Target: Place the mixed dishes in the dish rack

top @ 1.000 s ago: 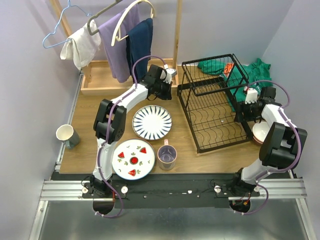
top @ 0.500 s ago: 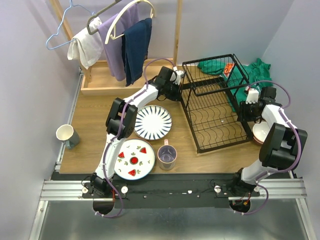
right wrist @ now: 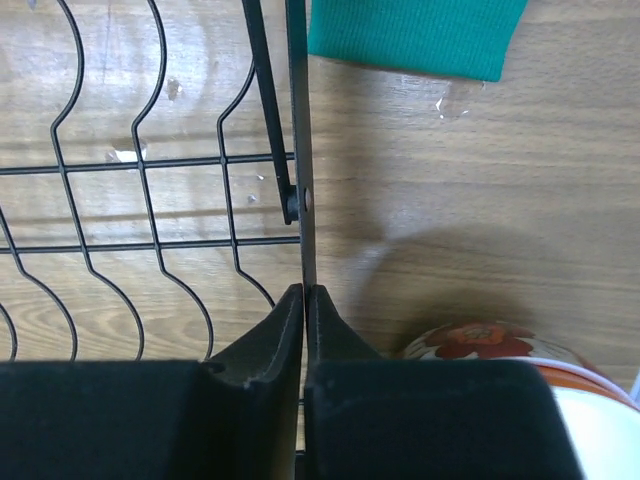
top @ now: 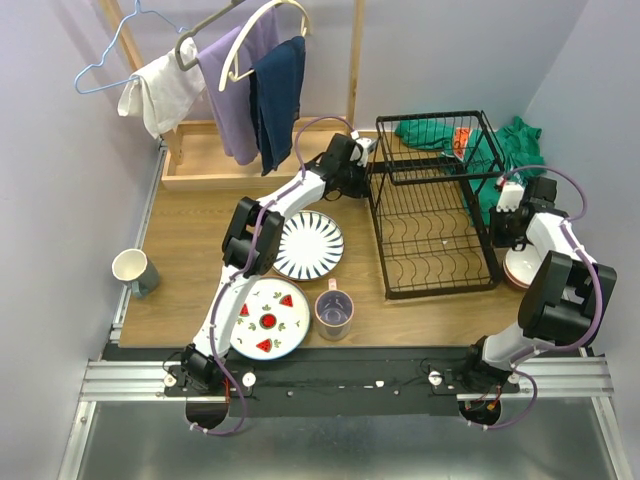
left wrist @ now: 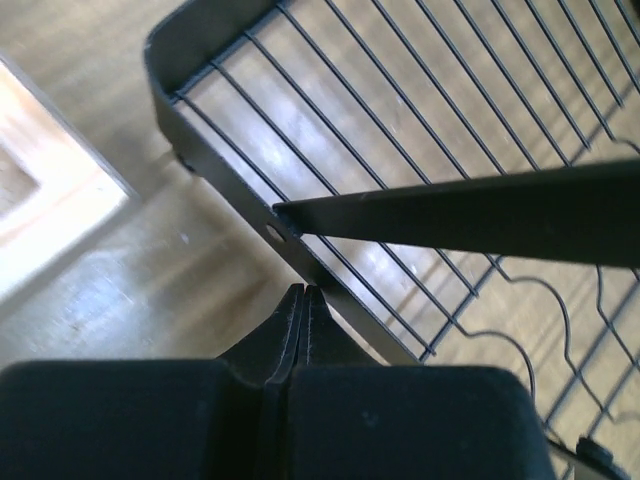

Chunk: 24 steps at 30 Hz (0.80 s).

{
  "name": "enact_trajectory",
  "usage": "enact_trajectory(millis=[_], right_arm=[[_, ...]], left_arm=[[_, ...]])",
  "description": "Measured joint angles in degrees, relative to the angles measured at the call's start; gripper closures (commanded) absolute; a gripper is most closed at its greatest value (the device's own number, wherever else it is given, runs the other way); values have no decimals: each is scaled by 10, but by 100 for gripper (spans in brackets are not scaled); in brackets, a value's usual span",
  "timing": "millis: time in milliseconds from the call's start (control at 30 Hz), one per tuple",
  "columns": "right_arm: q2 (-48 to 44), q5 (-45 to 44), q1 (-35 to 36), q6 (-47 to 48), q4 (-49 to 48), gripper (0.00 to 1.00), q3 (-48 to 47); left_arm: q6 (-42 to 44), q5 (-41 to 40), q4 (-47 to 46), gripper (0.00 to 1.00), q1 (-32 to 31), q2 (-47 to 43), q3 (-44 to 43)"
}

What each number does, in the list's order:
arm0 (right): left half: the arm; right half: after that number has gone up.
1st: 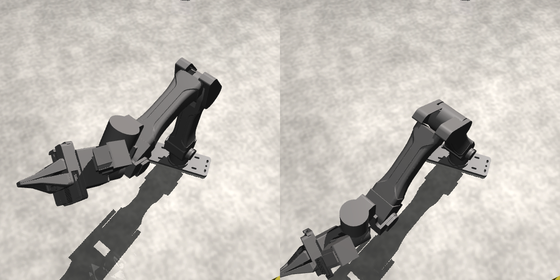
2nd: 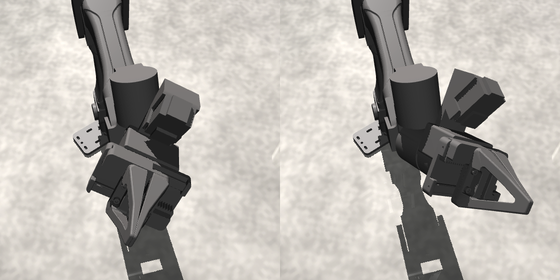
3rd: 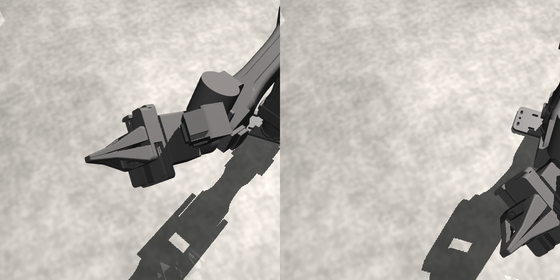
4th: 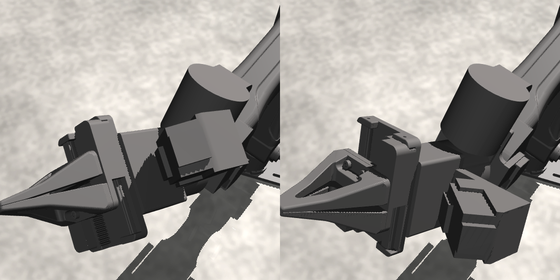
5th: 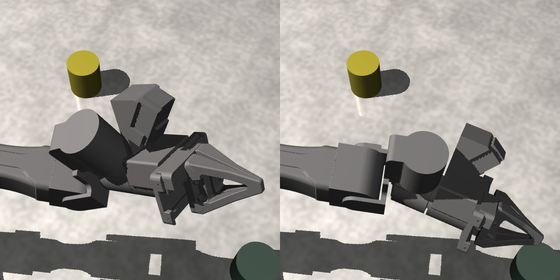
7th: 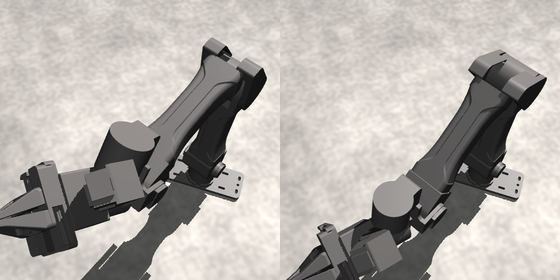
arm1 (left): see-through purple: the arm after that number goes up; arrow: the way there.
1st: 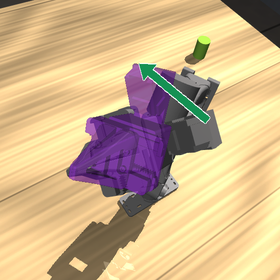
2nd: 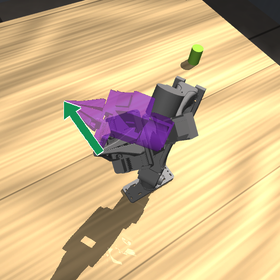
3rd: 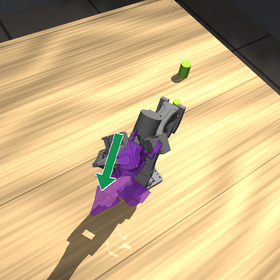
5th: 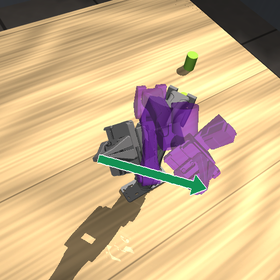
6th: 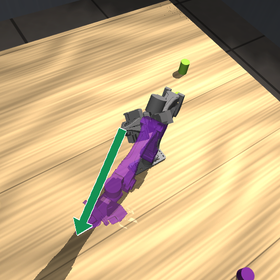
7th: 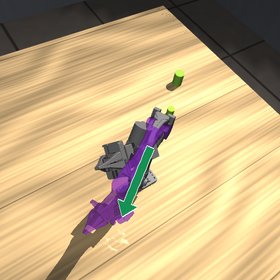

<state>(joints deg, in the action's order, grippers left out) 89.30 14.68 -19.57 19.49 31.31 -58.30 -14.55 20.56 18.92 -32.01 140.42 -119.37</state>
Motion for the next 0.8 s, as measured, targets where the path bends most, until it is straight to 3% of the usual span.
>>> enact_trajectory(millis=[133,233,367,567,600,633,767,800], right_arm=[[3,9,0,-22,-1,95,-2],[17,16,1,-39,2,97,-16],[45,26,1,-58,3,99,-44],[74,37,5,-85,-7,97,-72],[75,40,5,-90,-10,91,-72],[75,41,5,-95,-12,77,-72],[71,50,6,-118,-17,47,-72],[67,54,6,-124,-18,44,-72]], left_arm=[[-8,-36,-13,95,-3,6,-11],[-14,-54,-27,82,-3,6,-14],[-29,-87,-42,56,-2,5,-12],[-65,-106,-42,40,14,-37,40],[-68,-108,-40,39,17,-47,49],[-72,-111,-36,39,23,-64,62],[-81,-119,-30,38,42,-120,97],[-82,-121,-30,38,46,-131,105]])
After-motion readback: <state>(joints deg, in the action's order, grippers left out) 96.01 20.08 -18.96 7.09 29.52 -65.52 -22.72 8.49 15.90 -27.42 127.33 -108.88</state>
